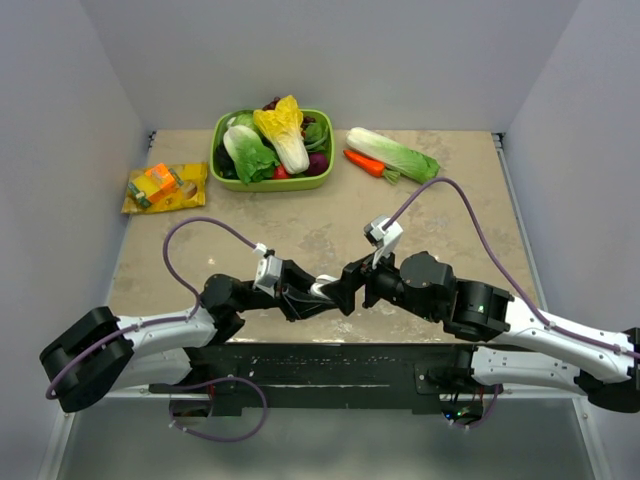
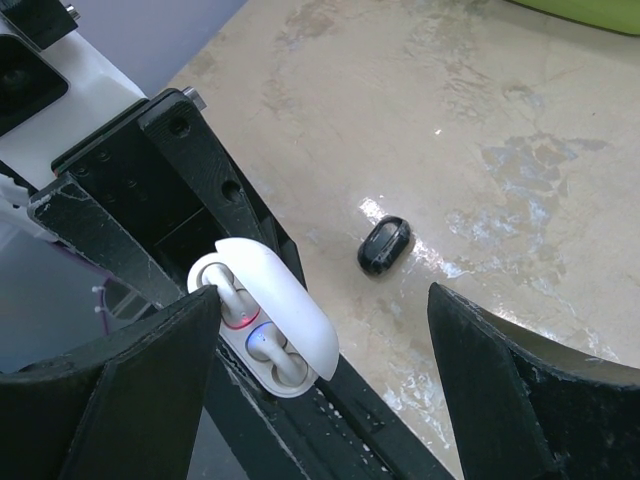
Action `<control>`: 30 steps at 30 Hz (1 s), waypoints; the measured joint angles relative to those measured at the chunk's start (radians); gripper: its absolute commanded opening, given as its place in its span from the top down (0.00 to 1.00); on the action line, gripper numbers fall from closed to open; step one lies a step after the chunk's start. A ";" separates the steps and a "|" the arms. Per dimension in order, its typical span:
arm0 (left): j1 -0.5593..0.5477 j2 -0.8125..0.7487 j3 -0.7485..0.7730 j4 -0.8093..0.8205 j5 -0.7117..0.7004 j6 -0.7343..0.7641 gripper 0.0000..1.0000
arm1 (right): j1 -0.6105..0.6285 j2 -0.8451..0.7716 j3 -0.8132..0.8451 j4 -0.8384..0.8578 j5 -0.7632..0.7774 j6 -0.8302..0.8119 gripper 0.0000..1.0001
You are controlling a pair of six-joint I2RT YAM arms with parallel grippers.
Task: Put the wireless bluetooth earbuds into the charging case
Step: Adjust the earbud with the charging case, then close the charging case.
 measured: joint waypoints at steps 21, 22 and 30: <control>-0.001 -0.030 -0.018 0.004 -0.026 0.027 1.00 | -0.002 -0.071 0.055 0.006 0.098 -0.013 0.56; -0.002 -0.027 -0.018 0.004 -0.022 0.026 1.00 | -0.002 -0.053 0.065 0.003 0.115 -0.011 0.60; -0.002 -0.021 -0.018 0.004 0.012 0.008 1.00 | -0.002 0.029 0.071 -0.046 0.136 -0.006 0.74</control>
